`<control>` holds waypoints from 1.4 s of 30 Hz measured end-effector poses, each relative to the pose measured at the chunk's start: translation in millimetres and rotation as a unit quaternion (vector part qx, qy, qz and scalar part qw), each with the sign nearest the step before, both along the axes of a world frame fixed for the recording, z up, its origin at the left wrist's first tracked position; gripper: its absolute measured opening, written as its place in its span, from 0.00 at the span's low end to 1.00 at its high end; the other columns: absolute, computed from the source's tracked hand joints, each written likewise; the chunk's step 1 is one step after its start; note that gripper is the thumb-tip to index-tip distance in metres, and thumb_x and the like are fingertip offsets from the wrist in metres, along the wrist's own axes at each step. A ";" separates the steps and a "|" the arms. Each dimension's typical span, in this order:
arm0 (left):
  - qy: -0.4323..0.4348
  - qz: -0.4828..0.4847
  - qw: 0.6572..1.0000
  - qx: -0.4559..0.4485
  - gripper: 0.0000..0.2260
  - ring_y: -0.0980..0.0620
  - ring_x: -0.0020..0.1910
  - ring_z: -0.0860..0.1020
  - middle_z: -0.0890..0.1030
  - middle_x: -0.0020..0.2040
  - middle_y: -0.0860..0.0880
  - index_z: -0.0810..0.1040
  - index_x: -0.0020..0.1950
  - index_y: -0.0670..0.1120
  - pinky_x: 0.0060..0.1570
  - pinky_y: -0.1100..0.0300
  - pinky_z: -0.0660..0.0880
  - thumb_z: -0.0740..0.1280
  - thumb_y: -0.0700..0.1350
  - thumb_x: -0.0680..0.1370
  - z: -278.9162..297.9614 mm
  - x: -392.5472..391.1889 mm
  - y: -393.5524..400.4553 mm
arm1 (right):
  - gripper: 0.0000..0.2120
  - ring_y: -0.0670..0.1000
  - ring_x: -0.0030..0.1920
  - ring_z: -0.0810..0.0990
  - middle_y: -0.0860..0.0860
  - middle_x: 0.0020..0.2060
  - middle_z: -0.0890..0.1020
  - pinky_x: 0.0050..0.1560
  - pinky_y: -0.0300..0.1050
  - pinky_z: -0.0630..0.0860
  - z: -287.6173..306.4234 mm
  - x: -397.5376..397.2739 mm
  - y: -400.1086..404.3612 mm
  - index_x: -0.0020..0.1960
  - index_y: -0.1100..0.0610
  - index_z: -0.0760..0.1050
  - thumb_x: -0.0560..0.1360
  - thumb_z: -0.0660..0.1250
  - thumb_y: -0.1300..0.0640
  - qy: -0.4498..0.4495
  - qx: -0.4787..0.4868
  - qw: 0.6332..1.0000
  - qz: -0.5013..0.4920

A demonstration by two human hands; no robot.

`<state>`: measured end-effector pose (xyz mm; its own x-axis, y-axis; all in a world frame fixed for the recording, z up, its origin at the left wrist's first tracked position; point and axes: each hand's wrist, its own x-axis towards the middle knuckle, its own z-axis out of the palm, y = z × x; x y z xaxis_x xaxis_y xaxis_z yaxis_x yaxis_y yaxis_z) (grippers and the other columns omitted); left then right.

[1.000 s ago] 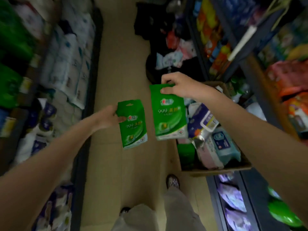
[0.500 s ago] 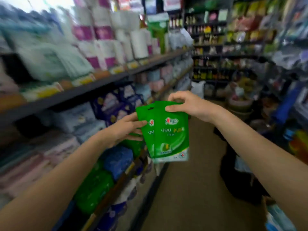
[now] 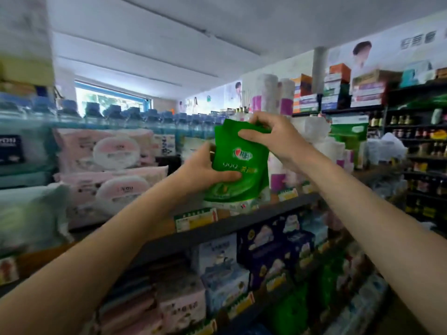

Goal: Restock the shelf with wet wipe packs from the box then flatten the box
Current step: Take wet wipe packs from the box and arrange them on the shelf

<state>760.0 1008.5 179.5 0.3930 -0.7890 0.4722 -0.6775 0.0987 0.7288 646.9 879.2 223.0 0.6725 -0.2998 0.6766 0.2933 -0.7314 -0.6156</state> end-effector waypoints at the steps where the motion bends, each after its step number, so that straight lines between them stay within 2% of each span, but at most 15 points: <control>1: -0.040 0.039 0.998 -0.015 0.28 0.53 0.51 0.77 0.76 0.54 0.51 0.65 0.63 0.43 0.50 0.60 0.78 0.74 0.43 0.69 11.7 11.1 -2.1 | 0.07 0.44 0.42 0.80 0.49 0.41 0.78 0.42 0.36 0.80 11.6 11.1 -6.0 0.42 0.53 0.72 0.71 0.70 0.61 0.032 -0.013 0.999 0.033; 4: -0.113 0.132 0.984 -0.035 0.30 0.48 0.58 0.75 0.74 0.58 0.47 0.63 0.65 0.42 0.57 0.50 0.76 0.74 0.45 0.69 36.2 48.1 -14.6 | 0.27 0.48 0.50 0.79 0.46 0.48 0.76 0.49 0.40 0.80 37.8 50.3 -23.9 0.59 0.50 0.65 0.66 0.75 0.58 0.167 -0.129 0.977 0.033; 7: -0.113 0.217 0.970 -0.018 0.34 0.46 0.60 0.74 0.74 0.61 0.44 0.62 0.67 0.42 0.59 0.47 0.74 0.75 0.47 0.67 47.3 89.5 -33.2 | 0.34 0.49 0.50 0.75 0.47 0.48 0.74 0.44 0.33 0.74 48.2 103.5 -36.9 0.63 0.52 0.62 0.64 0.77 0.58 0.144 -0.245 0.959 -0.007; 10: -0.097 0.262 0.959 0.053 0.34 0.45 0.61 0.74 0.74 0.62 0.43 0.62 0.68 0.42 0.59 0.50 0.75 0.75 0.46 0.68 54.3 128.4 -43.1 | 0.34 0.49 0.53 0.74 0.49 0.53 0.73 0.41 0.30 0.71 44.5 159.3 -54.8 0.63 0.52 0.63 0.64 0.77 0.56 0.139 -0.248 0.958 0.028; 14: -0.173 0.333 0.906 0.198 0.25 0.44 0.58 0.75 0.76 0.60 0.42 0.67 0.65 0.40 0.53 0.57 0.74 0.71 0.45 0.72 59.3 160.1 -47.2 | 0.35 0.54 0.60 0.73 0.51 0.58 0.73 0.58 0.50 0.75 30.9 224.5 -80.5 0.65 0.52 0.63 0.64 0.77 0.58 0.156 -0.180 0.968 0.081; 17: -0.176 0.365 0.881 0.246 0.23 0.45 0.55 0.76 0.77 0.57 0.42 0.71 0.62 0.38 0.53 0.57 0.73 0.71 0.48 0.72 58.4 177.3 -57.6 | 0.34 0.55 0.61 0.74 0.53 0.62 0.73 0.62 0.55 0.74 28.0 255.3 -96.1 0.65 0.54 0.65 0.64 0.77 0.56 0.172 -0.175 0.965 0.097; 21: -0.191 0.399 0.861 0.251 0.28 0.44 0.57 0.75 0.76 0.57 0.42 0.66 0.64 0.38 0.62 0.47 0.71 0.72 0.50 0.71 56.9 194.5 -74.7 | 0.31 0.54 0.59 0.75 0.50 0.55 0.74 0.60 0.51 0.74 28.5 274.9 -111.3 0.62 0.54 0.67 0.64 0.77 0.55 0.175 -0.187 0.963 0.083; 23: -0.200 0.396 0.853 0.273 0.30 0.45 0.58 0.74 0.74 0.59 0.42 0.62 0.68 0.37 0.60 0.53 0.72 0.70 0.49 0.73 56.9 197.8 -78.4 | 0.30 0.54 0.58 0.75 0.49 0.52 0.74 0.57 0.46 0.73 29.5 278.3 -115.5 0.62 0.55 0.67 0.65 0.76 0.57 0.168 -0.191 0.963 0.088; 25: -0.193 0.367 0.846 0.335 0.23 0.47 0.54 0.73 0.74 0.58 0.42 0.66 0.66 0.37 0.55 0.58 0.71 0.66 0.47 0.76 54.8 196.6 -78.9 | 0.29 0.52 0.57 0.73 0.51 0.54 0.73 0.56 0.43 0.70 26.9 284.7 -114.3 0.65 0.55 0.67 0.67 0.74 0.56 0.199 -0.268 0.940 0.072; 28: -0.189 0.343 0.832 0.394 0.17 0.44 0.60 0.74 0.75 0.62 0.42 0.71 0.64 0.38 0.60 0.55 0.70 0.62 0.44 0.78 52.6 193.9 -80.6 | 0.28 0.53 0.58 0.70 0.55 0.58 0.72 0.58 0.43 0.67 16.4 301.4 -100.9 0.65 0.58 0.67 0.70 0.72 0.49 0.244 -0.395 0.885 0.017; 32: -0.249 0.387 0.800 0.385 0.13 0.44 0.60 0.74 0.76 0.60 0.42 0.74 0.61 0.38 0.65 0.53 0.68 0.62 0.43 0.78 51.9 195.5 -81.6 | 0.21 0.56 0.59 0.74 0.56 0.58 0.76 0.59 0.48 0.71 14.2 301.7 -86.9 0.62 0.60 0.69 0.72 0.69 0.54 0.234 -0.364 0.901 0.035; 35: -0.267 0.397 0.799 0.364 0.13 0.46 0.51 0.77 0.78 0.46 0.46 0.76 0.56 0.37 0.53 0.59 0.73 0.66 0.45 0.77 54.5 189.7 -79.7 | 0.16 0.54 0.53 0.75 0.56 0.54 0.77 0.45 0.38 0.69 22.4 292.3 -88.4 0.59 0.62 0.70 0.73 0.67 0.58 0.218 -0.327 0.917 0.067; 37: -0.248 0.389 0.819 0.342 0.10 0.47 0.50 0.79 0.79 0.46 0.47 0.76 0.52 0.38 0.41 0.64 0.74 0.66 0.45 0.76 54.6 186.4 -80.2 | 0.13 0.50 0.49 0.73 0.52 0.49 0.77 0.38 0.33 0.66 32.8 287.2 -91.9 0.56 0.60 0.71 0.74 0.67 0.58 0.201 -0.325 0.921 0.077; 39: -0.215 0.383 0.840 0.319 0.08 0.48 0.41 0.77 0.78 0.39 0.49 0.72 0.37 0.42 0.30 0.67 0.71 0.66 0.42 0.76 51.4 185.8 -79.0 | 0.13 0.49 0.48 0.72 0.49 0.45 0.74 0.39 0.33 0.66 41.5 284.7 -93.7 0.56 0.59 0.72 0.73 0.68 0.57 0.197 -0.338 0.917 0.076; 42: -0.235 0.404 0.827 0.312 0.13 0.53 0.35 0.73 0.71 0.32 0.51 0.68 0.32 0.45 0.33 0.65 0.72 0.64 0.42 0.76 46.8 192.7 -75.6 | 0.14 0.48 0.51 0.72 0.49 0.52 0.74 0.50 0.40 0.69 34.4 292.1 -87.2 0.58 0.55 0.72 0.73 0.68 0.56 0.251 -0.383 0.888 0.040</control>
